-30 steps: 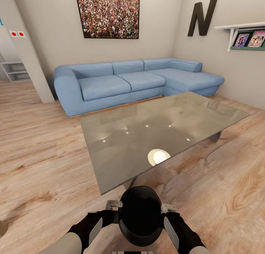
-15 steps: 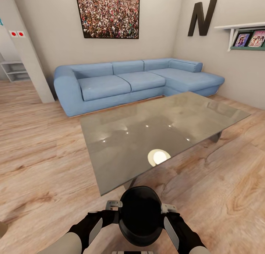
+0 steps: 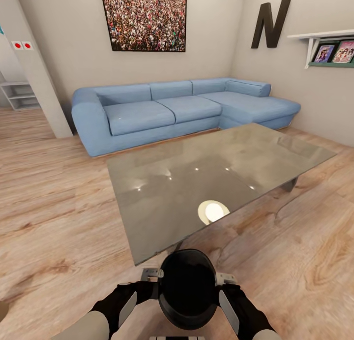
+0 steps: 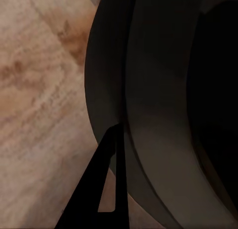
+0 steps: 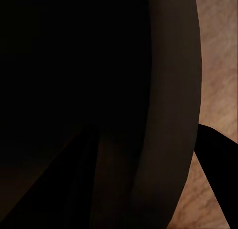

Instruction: Place each of the two pumpkins and all three candles from the living room inside a cabinet in the living room (use any cabinet), then make sure every cabinet is closed, and position the cauldron so it is next to a table in the living room.

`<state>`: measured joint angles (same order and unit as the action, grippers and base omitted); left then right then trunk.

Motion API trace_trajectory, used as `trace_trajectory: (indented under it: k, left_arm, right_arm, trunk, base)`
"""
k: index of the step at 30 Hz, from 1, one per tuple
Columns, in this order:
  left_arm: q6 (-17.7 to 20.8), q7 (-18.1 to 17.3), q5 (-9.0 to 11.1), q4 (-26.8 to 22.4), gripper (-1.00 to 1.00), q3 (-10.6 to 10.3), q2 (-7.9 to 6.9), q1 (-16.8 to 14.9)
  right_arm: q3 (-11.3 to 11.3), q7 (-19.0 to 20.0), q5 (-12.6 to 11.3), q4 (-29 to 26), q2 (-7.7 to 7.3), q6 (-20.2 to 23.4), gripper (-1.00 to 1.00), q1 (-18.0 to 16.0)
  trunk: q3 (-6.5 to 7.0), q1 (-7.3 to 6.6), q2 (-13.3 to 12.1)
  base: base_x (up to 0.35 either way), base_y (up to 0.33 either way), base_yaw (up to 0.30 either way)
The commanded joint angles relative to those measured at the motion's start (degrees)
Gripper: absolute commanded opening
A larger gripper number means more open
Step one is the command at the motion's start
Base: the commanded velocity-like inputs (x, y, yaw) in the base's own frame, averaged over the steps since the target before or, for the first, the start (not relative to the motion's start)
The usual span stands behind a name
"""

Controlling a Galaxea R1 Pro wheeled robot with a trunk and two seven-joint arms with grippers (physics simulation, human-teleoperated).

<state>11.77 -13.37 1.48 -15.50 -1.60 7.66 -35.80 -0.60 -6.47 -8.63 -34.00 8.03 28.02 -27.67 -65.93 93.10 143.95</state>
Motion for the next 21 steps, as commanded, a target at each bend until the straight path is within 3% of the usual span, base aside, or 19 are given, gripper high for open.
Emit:
trace_trajectory:
  k: [1, 18, 19, 21]
  left_arm:
    - [0.4, 0.0, 0.8, -0.3, -1.00, -1.0, 0.07, 0.0]
    - [0.4, 0.0, 0.8, -0.3, -1.00, -1.0, 0.06, 0.0]
    - [0.4, 0.0, 0.8, -0.3, 1.00, -1.0, 0.07, 0.0]
    - [0.4, 0.0, 0.8, -0.3, 1.00, -1.0, 0.06, 0.0]
  right_arm:
    - [0.4, -1.4, 1.2, -0.1, 0.06, 0.5, -1.00, 0.0]
    - [0.4, -1.4, 1.2, -0.1, 0.06, 0.5, -1.00, 0.0]
    - [0.4, -1.4, 1.2, -0.1, 0.06, 0.5, 1.00, 0.0]
    - [0.4, -1.4, 1.2, -0.1, 0.06, 0.5, 1.00, 0.0]
  trunk:
    - [-0.04, -0.01, 0.0]
    - [-0.04, -0.01, 0.0]
    - [-0.04, -0.01, 0.0]
    - [-0.04, -0.01, 0.0]
  base:
    - [0.076, 0.035, 0.000]
    - [0.010, 0.005, 0.000]
    - [0.000, 0.000, 0.000]
    - [0.000, 0.000, 0.000]
